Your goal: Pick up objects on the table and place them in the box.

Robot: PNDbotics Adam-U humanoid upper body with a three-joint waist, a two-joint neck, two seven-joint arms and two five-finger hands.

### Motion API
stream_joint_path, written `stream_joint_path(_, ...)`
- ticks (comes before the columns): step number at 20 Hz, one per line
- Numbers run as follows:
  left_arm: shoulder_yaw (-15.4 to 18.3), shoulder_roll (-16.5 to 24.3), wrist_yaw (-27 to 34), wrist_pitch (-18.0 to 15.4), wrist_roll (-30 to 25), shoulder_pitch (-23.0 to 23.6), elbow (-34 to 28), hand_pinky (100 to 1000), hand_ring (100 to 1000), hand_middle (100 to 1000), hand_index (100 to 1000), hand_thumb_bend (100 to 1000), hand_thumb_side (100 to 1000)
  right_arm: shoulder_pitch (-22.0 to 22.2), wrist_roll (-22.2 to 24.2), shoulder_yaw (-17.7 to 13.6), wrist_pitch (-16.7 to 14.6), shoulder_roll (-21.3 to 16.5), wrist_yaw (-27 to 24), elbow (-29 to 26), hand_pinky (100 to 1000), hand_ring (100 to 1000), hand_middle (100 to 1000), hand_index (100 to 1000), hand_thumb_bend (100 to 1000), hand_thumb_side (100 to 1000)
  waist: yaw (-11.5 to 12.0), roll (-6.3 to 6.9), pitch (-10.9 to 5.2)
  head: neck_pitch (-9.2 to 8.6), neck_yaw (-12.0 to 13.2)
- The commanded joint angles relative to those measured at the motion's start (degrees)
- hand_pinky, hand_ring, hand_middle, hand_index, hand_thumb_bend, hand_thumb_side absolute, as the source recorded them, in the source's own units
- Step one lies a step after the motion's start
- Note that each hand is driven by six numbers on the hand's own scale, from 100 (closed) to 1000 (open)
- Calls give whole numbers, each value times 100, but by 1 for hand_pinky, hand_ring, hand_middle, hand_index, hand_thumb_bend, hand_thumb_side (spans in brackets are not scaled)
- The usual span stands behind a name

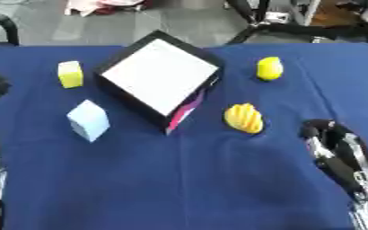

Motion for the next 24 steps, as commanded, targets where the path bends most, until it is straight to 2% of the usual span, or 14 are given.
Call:
stream_joint_path(1, 26, 132, -9, -12, -19, -29, -118, 786, 628, 578, 771, 612, 796, -28, -13, -36, -8, -57, 9, -65, 720, 646, 586, 694, 100, 474, -7, 14, -162, -11, 1)
stream_joint_path(8, 17, 138, -49, 29, -49, -28, -128, 785, 628, 578, 771, 619, 795, -29, -14, -38, -6, -57, 10, -63, 720, 646, 586, 694, 100, 474, -10, 16, -165, -11, -5)
stream_joint_path(12, 0, 184, -399, 333, -134, -36, -163, 786, 628, 573, 772, 652, 786, -27, -17, -42, -4, -60, 12, -60, 720, 646, 586, 694, 100, 474, -9, 19, -168, -11, -15)
stream_joint_path(14, -51, 317, -834, 759, -263, -26, -184, 788, 633, 575, 778, 671, 781, -26, -18, -43, -3, -66, 16, -56, 721, 646, 587, 694, 100, 474, -13, 26, -171, -11, -26)
stream_joint_path(16, -176, 598, -1427, 1360, -542, 5, -257, 791, 640, 584, 790, 681, 764, -27, -21, -46, -2, -76, 23, -53, 721, 646, 586, 694, 100, 473, -24, 41, -172, -11, -25)
stream_joint_path(19, -543, 1269, -2521, 2347, -1436, 46, -532, 794, 656, 607, 812, 674, 718, -34, -7, -22, -2, -95, 24, -46, 721, 646, 586, 694, 100, 474, -59, 70, -178, -11, -3)
stream_joint_path(21, -773, 1668, -3055, 2754, -2159, 24, -792, 792, 661, 618, 823, 670, 696, -38, 9, -9, -6, -107, 22, -44, 721, 646, 586, 694, 100, 474, -81, 87, -186, -11, 5)
stream_joint_path(24, -1084, 2147, -3522, 3083, -3091, -53, -1128, 788, 666, 634, 836, 669, 658, -43, 16, -2, -7, -123, 19, -42, 721, 646, 586, 694, 100, 474, -112, 107, -199, -11, 21)
